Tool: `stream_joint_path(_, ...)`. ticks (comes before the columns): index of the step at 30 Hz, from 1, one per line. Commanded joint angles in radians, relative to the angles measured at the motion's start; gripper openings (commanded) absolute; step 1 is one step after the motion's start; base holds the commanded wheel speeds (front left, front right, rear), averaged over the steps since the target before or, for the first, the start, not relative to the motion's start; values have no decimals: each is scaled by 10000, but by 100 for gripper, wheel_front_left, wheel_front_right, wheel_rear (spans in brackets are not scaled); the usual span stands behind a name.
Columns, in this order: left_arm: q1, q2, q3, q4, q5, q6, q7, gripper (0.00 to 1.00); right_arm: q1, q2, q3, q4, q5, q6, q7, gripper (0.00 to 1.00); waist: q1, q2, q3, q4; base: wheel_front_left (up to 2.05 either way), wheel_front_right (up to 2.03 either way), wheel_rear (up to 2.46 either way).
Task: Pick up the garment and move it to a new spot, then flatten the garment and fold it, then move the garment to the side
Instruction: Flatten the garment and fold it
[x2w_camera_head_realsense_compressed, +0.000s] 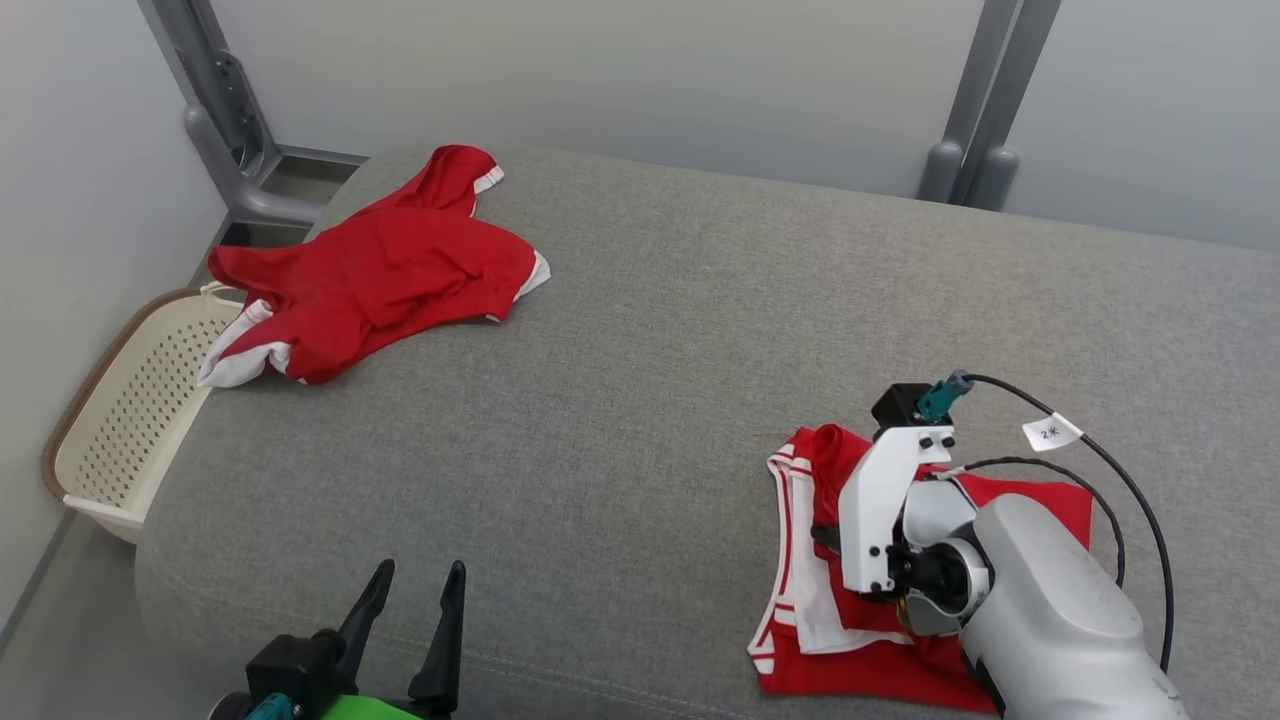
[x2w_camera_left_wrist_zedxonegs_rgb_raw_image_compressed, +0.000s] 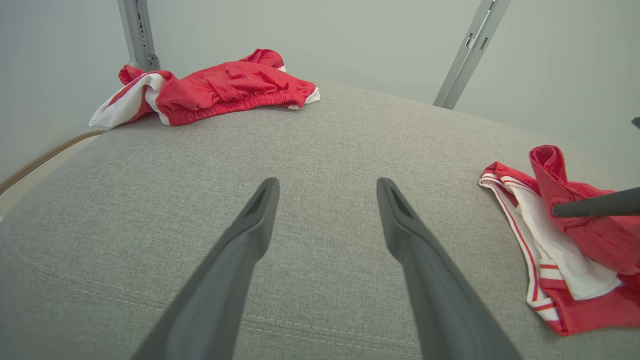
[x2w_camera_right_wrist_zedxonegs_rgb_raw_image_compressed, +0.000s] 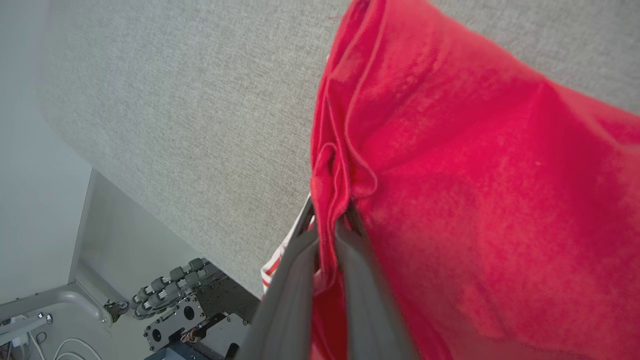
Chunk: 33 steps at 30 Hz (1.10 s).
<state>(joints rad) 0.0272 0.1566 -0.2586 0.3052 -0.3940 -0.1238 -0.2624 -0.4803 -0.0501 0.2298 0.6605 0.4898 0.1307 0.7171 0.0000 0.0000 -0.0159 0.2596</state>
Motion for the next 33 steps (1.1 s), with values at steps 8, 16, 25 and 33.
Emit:
stream_joint_path(8,-134,-51,63,37,-62,-39,-35,100,-487,-10,660,578,613,-1,-567,100,0,0,125,48,0,0,0)
stream_joint_path(16,69,-38,182,42,-32,-33,-35,100,-789,-25,628,439,1130,-1,-1394,100,0,0,-79,-318,0,0,0)
stream_joint_path(25,294,-85,191,-37,37,-6,-34,100,-63,-458,-1382,-213,-569,-1,-1504,100,0,0,-387,-887,0,0,0)
stream_joint_path(33,434,-172,243,-115,61,25,-34,100,1423,-651,-3465,-2267,-1746,-1,-727,100,0,0,-423,-1309,0,0,0)
